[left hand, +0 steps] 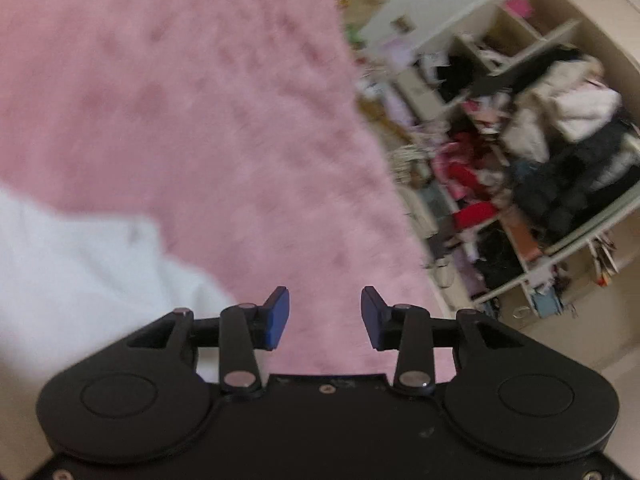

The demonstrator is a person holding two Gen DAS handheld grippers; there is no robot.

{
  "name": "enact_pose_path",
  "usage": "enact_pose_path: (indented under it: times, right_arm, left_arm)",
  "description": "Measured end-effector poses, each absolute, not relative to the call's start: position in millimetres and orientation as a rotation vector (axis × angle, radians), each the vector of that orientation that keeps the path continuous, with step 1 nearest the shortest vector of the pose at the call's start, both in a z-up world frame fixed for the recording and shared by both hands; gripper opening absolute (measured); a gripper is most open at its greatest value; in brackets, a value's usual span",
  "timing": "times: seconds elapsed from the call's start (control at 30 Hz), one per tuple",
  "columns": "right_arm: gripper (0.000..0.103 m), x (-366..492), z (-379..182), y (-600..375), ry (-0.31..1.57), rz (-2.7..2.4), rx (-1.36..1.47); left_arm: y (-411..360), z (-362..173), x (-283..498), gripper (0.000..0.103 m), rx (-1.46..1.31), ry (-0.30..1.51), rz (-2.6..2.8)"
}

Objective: Fold small clothes
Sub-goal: 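Open both tools to release the folded shirt onto the bedspread, then press the folded shirt with the right tool to flatten it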

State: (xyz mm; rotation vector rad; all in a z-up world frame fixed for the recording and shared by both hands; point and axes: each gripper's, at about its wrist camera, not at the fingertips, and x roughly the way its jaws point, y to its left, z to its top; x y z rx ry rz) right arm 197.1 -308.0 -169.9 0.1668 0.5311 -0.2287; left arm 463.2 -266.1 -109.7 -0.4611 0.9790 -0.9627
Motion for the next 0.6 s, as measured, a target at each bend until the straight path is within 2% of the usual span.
enact_pose_path:
  times: [0.13, 0.23, 0.37, 0.43, 0.6]
  right_arm:
    - [0.038, 200.6, -143.1, -337.4, 0.421, -0.175, 0.235]
    - [0.039, 226.9, -129.9, -365.4, 0.404, -0.114, 0.287]
    - [0.039, 280.5, -138.6, -400.9, 0.492, 0.034, 0.345]
    - [0.034, 305.5, -149.6, -410.2, 0.541, 0.091, 0.356]
    - [0.033, 349.2, -175.2, -428.5, 0.661, 0.099, 0.476]
  left_arm:
    - [-230.9, -69.0, 437.1, 0.042, -0.436, 0.888, -1.016]
    - [-189.1, -63.8, 406.7, 0.043, -0.372, 0.879, -0.982]
    - [-140.5, -87.4, 361.4, 0.044, -0.310, 0.917, -0.902]
    - [-122.7, -109.6, 342.0, 0.044, -0.326, 0.958, -0.879]
    - [-106.5, -151.1, 321.4, 0.043, -0.332, 1.022, -0.827]
